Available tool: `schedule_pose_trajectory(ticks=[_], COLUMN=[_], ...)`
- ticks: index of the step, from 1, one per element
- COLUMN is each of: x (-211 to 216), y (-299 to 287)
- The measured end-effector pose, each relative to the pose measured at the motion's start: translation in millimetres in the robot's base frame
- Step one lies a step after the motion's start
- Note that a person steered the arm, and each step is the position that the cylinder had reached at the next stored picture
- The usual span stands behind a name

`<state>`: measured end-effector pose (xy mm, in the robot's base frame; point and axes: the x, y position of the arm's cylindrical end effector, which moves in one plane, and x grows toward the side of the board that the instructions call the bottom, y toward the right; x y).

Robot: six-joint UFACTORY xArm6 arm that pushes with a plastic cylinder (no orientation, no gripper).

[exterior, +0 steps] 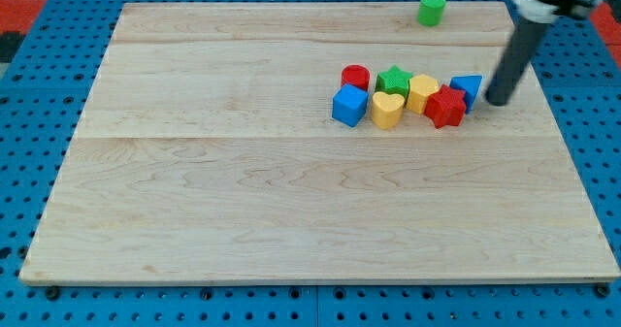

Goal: Push the yellow heart towards the bottom left side of the board

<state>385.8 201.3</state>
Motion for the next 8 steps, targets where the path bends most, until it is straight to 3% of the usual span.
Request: schedule_pose_trajectory(ticks=[1,3,4,5,6,8], x=[4,11,45,51,103,140], y=[-96,-102,-147,-175,-251,-226])
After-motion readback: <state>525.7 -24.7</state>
